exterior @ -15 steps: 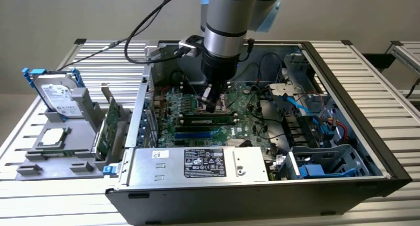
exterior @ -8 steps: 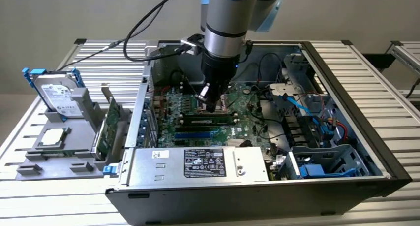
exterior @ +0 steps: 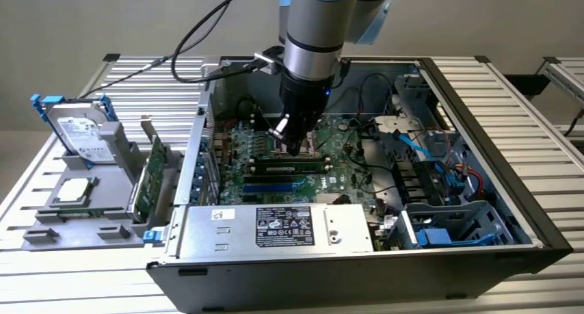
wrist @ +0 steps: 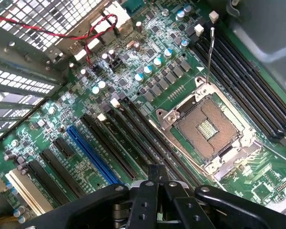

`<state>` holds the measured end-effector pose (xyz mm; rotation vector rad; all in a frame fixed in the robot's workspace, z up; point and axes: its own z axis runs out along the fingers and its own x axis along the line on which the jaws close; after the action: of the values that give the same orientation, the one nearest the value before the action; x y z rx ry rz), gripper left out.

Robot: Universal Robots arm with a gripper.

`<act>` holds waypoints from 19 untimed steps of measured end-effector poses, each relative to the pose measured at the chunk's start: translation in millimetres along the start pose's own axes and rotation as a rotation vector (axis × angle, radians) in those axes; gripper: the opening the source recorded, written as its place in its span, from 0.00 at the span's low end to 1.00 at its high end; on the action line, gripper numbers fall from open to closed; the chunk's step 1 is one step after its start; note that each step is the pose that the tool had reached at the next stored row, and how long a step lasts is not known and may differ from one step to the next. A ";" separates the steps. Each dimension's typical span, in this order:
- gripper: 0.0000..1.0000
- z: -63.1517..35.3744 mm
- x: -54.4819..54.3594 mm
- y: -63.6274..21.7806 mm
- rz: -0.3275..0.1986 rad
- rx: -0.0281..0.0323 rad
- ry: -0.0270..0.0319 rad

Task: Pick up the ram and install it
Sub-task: 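Press down the ram until it locks into place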

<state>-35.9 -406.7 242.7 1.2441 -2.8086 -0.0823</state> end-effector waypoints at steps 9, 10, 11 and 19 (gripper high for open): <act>0.11 0.0 0.5 0.5 0.064 -0.0026 -0.0049; 0.11 0.0 0.5 0.5 0.072 -0.0029 -0.0055; 0.11 0.1 0.5 0.6 0.081 -0.0033 -0.0062; 0.11 0.1 0.6 0.6 0.172 -0.0071 -0.0133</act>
<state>-36.7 -406.7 242.7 0.9983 -2.9100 -0.0913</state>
